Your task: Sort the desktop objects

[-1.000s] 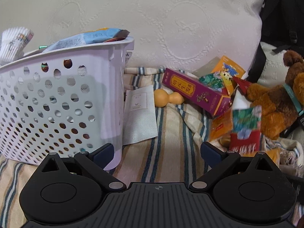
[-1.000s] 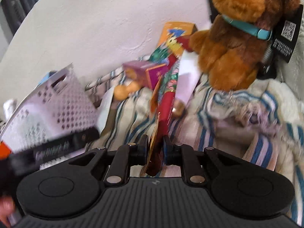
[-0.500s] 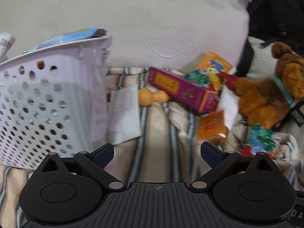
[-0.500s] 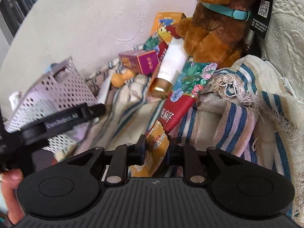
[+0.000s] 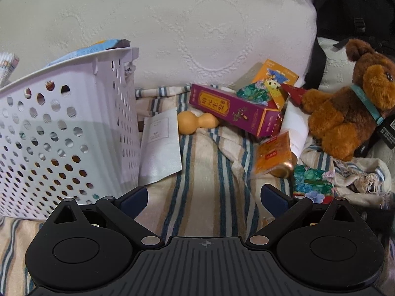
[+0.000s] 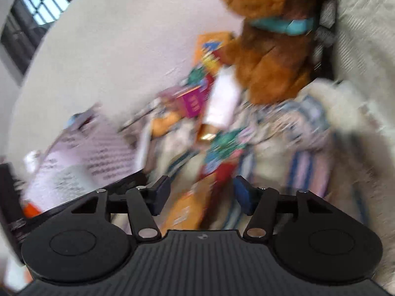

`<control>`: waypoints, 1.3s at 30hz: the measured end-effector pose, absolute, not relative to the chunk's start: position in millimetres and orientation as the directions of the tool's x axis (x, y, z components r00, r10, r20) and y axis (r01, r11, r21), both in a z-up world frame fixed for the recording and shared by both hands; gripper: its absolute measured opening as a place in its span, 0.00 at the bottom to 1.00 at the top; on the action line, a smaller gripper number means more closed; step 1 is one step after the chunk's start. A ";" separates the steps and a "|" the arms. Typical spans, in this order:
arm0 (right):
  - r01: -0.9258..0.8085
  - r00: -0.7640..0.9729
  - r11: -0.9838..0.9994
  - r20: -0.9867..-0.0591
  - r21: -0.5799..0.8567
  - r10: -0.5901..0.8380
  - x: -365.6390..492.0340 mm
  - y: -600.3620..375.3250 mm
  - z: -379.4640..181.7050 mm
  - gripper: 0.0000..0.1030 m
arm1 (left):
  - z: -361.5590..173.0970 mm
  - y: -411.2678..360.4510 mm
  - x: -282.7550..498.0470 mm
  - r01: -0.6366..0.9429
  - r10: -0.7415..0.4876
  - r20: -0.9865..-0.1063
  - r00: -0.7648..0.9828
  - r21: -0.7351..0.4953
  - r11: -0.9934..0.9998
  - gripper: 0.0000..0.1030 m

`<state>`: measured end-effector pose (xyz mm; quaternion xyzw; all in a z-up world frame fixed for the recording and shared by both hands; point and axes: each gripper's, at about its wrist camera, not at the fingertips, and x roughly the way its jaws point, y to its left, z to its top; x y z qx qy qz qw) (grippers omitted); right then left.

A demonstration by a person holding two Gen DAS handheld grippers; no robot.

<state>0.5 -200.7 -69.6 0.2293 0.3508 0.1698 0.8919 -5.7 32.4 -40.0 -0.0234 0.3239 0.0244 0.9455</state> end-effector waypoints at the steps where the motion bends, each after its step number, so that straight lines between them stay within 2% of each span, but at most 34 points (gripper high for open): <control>1: -0.123 0.705 0.851 -0.559 0.511 0.438 2.6 -202.0 -70.1 0.59 | -39.7 32.6 -6.7 -0.057 0.026 -0.614 0.789 -0.031 0.998 1.00; 5: -0.092 0.673 0.822 -0.574 0.561 0.467 21.9 -203.4 -80.3 0.52 | -39.3 28.2 -13.7 -0.018 -0.007 -0.617 0.787 -0.035 0.999 1.00; 10: -0.067 0.622 0.778 -0.583 0.625 0.522 48.2 -195.4 -88.0 0.48 | -40.8 18.0 -27.7 0.051 -0.025 -0.607 0.794 0.026 0.998 1.00; 12: -0.045 0.607 0.765 -0.591 0.642 0.531 57.2 -193.6 -91.4 0.26 | -42.4 13.0 -31.9 0.089 -0.037 -0.604 0.796 0.056 0.994 1.00; 17: -0.079 0.645 0.794 -0.576 0.603 0.502 42.8 -184.3 -81.1 0.17 | -52.7 -5.3 -36.2 0.170 -0.026 -0.604 0.797 0.183 0.968 1.00; 23: -0.070 0.642 0.768 -0.561 0.637 0.523 30.3 -195.6 -78.5 0.16 | -56.5 -15.0 -40.2 0.171 0.008 -0.544 0.839 0.278 0.945 1.00; 26: -0.071 0.625 0.735 -0.544 0.674 0.559 28.3 -197.6 -77.7 0.16 | -60.4 -17.5 -38.4 0.174 0.023 -0.544 0.839 0.307 0.936 0.98; 32: -0.077 0.633 0.725 -0.528 0.685 0.566 27.6 -196.0 -76.8 0.16 | -57.6 -13.3 -40.8 0.206 -0.017 -0.545 0.838 0.288 0.935 0.98; 37: -0.084 0.623 0.719 -0.527 0.690 0.578 25.7 -192.2 -77.9 0.17 | -63.5 -15.8 -37.0 0.129 0.060 -0.514 0.856 0.325 0.937 0.98; 39: -0.092 0.624 0.724 -0.526 0.684 0.577 24.8 -190.6 -77.6 0.17 | -63.3 -13.3 -34.6 0.096 0.079 -0.509 0.857 0.309 0.946 0.87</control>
